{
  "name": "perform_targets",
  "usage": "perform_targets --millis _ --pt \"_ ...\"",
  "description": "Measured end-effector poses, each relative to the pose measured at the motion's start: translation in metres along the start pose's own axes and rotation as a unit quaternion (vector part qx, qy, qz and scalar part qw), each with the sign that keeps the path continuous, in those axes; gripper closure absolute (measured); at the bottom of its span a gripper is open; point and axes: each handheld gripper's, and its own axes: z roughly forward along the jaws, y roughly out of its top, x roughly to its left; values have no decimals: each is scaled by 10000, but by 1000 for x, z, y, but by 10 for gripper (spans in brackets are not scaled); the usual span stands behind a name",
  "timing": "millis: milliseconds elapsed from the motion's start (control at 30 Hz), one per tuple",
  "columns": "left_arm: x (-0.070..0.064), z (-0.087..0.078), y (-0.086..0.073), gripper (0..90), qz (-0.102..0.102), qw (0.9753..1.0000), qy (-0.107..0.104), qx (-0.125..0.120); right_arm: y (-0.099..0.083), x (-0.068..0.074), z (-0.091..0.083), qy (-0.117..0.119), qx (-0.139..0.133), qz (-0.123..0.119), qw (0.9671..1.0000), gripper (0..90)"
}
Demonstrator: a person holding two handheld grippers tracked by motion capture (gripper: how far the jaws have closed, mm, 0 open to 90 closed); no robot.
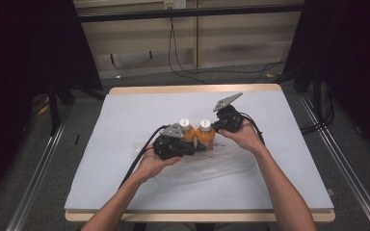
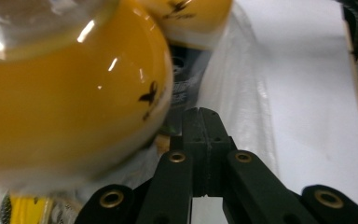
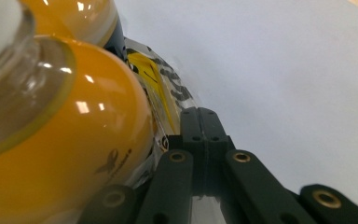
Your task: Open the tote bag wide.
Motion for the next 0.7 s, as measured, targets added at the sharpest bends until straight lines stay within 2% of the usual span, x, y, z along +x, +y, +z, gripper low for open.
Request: perform_targets --millis 33,100,133,167,200,267,367,400,567,600,667,700 --pt "1 2 -1 900 -16 10000 -45 -31 -1 -2 1 35 -22 30 10000 900" --pt "0 4 -4 900 -3 10000 34 -31 -3 -6 5 78 44 64 9999 900" --pt "0 6 -6 900 -55 10000 49 8 -4 -7 8 173 89 101 9998 900" --pt "0 8 -8 900 6 9998 127 132 -6 -8 12 238 142 125 9995 900" --pt "-1 10 -10 900 -9 9999 116 57 -7 -10 15 272 198 155 9993 900" --pt "-1 11 -10 900 -6 9998 168 89 -9 -11 21 329 285 194 9989 900" --pt "-3 11 -12 900 26 9997 197 119 -13 -12 29 375 440 296 9979 900" --pt "-4 13 -15 900 -11 9998 138 122 -13 -12 31 390 477 307 9976 900" --pt "-12 21 -21 900 124 9990 84 423 -18 -14 42 452 657 471 9957 900" --pt "-13 20 -21 900 173 9983 124 535 -19 -15 44 455 673 472 9956 900" --pt "-16 22 -23 900 250 9978 144 595 -22 -15 48 459 785 544 9944 900" --pt "-17 24 -26 900 313 9981 92 531 -23 -16 50 466 779 516 9945 900"
